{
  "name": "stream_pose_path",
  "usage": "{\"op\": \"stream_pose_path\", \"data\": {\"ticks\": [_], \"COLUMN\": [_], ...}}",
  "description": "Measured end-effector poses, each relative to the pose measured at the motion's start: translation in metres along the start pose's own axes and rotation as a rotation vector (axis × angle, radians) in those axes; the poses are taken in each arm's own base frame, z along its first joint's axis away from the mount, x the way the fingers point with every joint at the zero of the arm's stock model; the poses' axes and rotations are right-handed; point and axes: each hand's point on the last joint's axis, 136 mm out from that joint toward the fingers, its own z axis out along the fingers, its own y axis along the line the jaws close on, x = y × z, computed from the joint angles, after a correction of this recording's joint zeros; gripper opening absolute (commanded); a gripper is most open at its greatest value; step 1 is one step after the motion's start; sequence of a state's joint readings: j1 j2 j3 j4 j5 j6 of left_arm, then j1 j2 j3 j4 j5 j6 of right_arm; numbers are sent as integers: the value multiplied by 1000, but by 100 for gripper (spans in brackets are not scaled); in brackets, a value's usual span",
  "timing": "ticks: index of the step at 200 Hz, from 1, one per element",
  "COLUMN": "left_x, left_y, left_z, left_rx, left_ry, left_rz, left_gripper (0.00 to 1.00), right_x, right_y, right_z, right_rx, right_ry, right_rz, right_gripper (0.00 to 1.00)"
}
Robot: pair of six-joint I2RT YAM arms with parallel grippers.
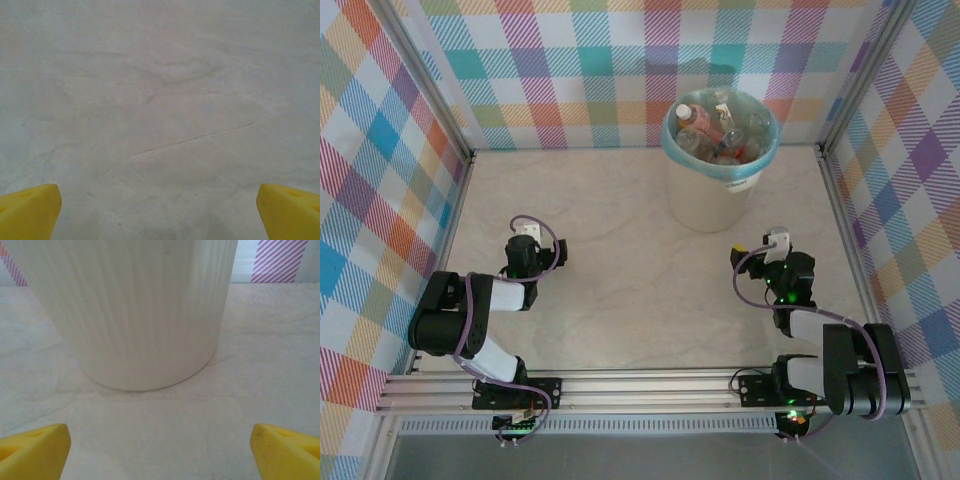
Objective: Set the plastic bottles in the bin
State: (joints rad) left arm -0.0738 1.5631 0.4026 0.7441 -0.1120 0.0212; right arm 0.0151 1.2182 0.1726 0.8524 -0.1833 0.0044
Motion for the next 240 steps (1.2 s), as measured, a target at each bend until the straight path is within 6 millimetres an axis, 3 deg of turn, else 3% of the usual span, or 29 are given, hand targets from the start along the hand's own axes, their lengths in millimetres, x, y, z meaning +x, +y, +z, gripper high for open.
{"op": "stream_pose_path", "data": {"ticks": [21,44,77,112,141,195,240], "left_x": [-5,-7,-7,-7,-7,-7,-7], "left_y": [-4,-6,-7,-8,-8,-8,-8], "left_z": [1,1,0,0,0,0,0], "left_rx": [22,32,40,45,46,45,45], "left_ry": [-15,-21,-20,-20,-20,-20,-20], "left_rz": [-2,-3,-3,-3,-3,-3,-3], "left_gripper": [100,100,100,100,100,100,100], "right_x": [-1,-19,-28,-1,34,-2,5], "right_y": [8,12,-2,-40,-52,-55,-50], "right_z": [2,9,12,21,30,53,55], "right_rx": [-47,-81,-18,81,139,191,169], "right_ry": [9,-10,-37,9,95,51,93], "right_rz": [9,3,-10,56,112,68,53], "right_gripper": [94,94,99,100,100,100,100]}}
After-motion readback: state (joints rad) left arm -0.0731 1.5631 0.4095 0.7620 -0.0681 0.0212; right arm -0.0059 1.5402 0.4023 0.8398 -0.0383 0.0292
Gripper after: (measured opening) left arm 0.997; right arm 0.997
